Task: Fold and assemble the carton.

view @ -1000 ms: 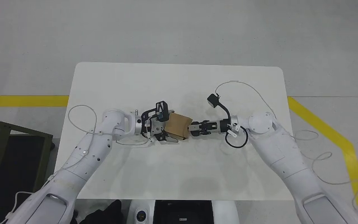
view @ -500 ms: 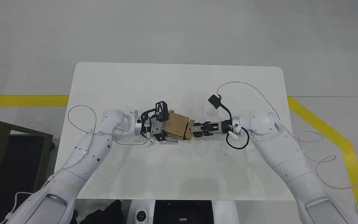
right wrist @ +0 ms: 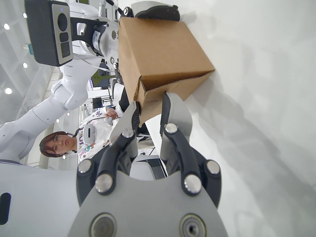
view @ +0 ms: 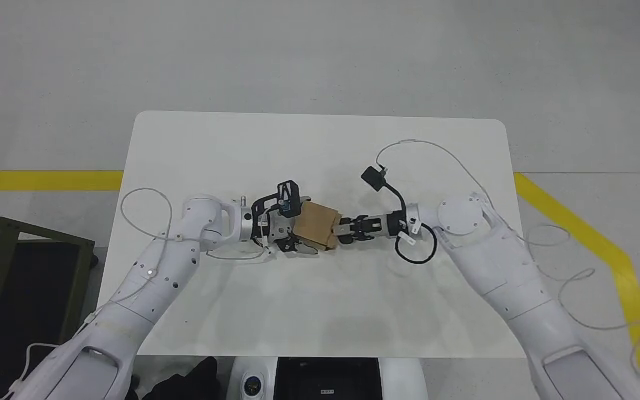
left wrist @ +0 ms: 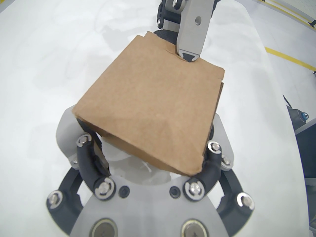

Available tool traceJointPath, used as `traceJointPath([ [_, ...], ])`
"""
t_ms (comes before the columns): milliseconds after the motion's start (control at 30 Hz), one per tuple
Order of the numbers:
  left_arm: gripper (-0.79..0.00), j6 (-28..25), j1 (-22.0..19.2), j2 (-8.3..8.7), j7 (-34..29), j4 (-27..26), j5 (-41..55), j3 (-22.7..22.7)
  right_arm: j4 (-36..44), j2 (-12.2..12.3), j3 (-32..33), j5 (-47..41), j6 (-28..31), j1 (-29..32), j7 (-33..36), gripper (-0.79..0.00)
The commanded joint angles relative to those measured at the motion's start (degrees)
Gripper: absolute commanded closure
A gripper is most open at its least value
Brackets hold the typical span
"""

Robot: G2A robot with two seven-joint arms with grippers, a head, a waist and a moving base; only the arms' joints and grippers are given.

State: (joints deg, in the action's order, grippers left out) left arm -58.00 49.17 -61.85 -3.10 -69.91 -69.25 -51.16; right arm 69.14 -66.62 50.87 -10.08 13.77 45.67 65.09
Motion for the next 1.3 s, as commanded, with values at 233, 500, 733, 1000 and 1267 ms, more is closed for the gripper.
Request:
traceJointPath([
  [233,-0.785,0.00,0.04,0.04,-0.02,-0.09,-0.16,-0.07,-0.65,-0.59,-0.75,-1.06,1.64,-0.85,-0.17,-0.234],
  [500,-0.785,0.00,0.07,0.06,-0.24,0.10,0.08,0.04,-1.25,-0.53,0.19,-3.39,4.04,0.12,0.22,-0.308],
  [733,-0.785,0.00,-0.03,0.07,-0.59,0.20,0.33,0.22,-0.03,0.26,2.18,-3.24,4.24,1.70,1.18,-0.277],
  [1000,-0.785,0.00,-0.15,0.08,-0.86,0.29,0.55,0.36,3.10,1.39,4.11,-1.61,1.93,4.62,2.35,0.000],
  [1267,-0.785,0.00,-0.14,0.09,-0.79,0.22,0.46,0.35,3.97,1.30,3.05,-1.27,0.38,4.87,3.24,0.000],
])
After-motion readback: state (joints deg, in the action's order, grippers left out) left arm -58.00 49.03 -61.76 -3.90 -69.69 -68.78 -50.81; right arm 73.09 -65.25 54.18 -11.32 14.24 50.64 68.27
